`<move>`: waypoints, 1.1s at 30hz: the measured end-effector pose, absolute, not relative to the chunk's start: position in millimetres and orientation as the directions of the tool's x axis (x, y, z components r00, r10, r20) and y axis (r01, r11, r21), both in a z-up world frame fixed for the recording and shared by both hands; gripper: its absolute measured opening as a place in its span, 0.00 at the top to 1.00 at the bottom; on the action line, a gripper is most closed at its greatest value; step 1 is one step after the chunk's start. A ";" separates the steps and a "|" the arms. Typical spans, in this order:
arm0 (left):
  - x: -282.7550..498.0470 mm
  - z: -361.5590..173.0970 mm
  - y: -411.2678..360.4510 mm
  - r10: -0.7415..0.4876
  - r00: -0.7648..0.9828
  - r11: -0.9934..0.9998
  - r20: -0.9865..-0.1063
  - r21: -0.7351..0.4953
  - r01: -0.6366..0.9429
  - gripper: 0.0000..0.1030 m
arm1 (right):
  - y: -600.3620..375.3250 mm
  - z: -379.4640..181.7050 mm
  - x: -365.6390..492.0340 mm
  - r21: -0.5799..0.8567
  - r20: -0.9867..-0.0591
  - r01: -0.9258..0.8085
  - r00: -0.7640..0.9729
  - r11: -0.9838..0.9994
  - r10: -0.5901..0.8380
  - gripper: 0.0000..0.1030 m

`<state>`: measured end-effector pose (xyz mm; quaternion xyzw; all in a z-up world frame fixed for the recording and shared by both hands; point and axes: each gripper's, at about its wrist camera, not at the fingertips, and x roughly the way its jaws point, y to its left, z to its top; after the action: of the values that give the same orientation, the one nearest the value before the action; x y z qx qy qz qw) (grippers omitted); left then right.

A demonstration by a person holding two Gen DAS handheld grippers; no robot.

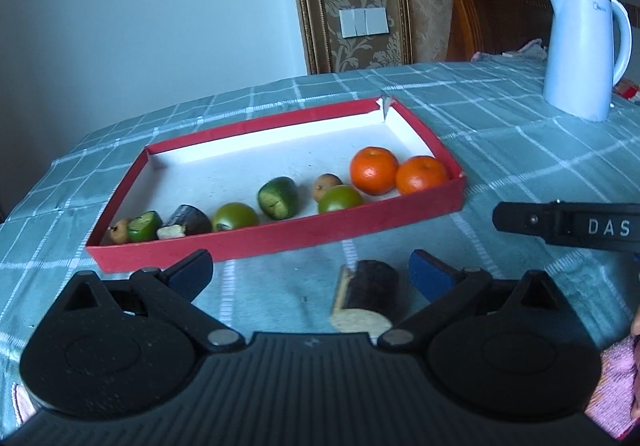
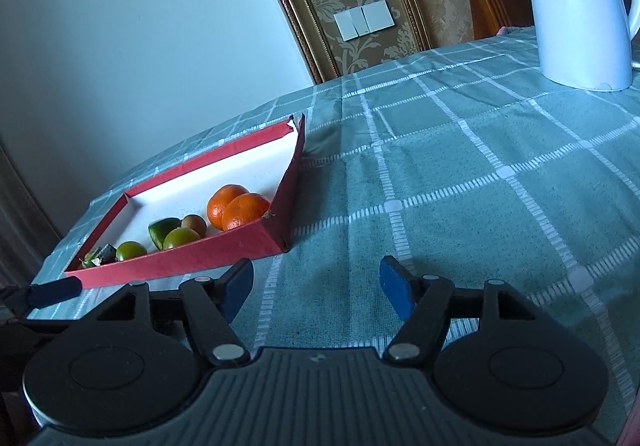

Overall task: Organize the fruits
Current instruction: 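Move the left gripper to the dark cylindrical vegetable chunk, then grasp the dark chunk with the left gripper and lift it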

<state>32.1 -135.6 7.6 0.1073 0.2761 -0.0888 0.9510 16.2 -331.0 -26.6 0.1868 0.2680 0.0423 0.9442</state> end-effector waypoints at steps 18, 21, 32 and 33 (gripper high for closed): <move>38.9 -6.3 -137.7 -0.121 0.778 0.965 -0.616 0.112 0.239 0.24 | -334.0 -27.2 15.7 0.403 -0.479 0.017 0.856 0.915 0.195 0.32; 37.1 -2.8 -135.0 -0.144 0.774 0.963 -0.617 0.091 0.252 0.38 | -334.1 -27.1 15.7 0.404 -0.478 0.017 0.856 0.915 0.195 0.31; 46.0 40.4 -81.4 -0.150 0.820 0.982 -0.553 0.017 0.190 0.91 | -334.4 -26.9 15.6 0.406 -0.477 0.017 0.856 0.914 0.197 0.31; 47.1 43.1 -74.6 -0.156 0.822 0.982 -0.548 0.004 0.188 0.94 | -334.4 -27.0 15.6 0.408 -0.477 0.017 0.857 0.913 0.197 0.31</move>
<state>47.1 -74.6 43.1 0.0289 0.2844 -0.0901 0.9540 15.6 -334.4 -27.0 0.2030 0.2635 0.0478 0.9418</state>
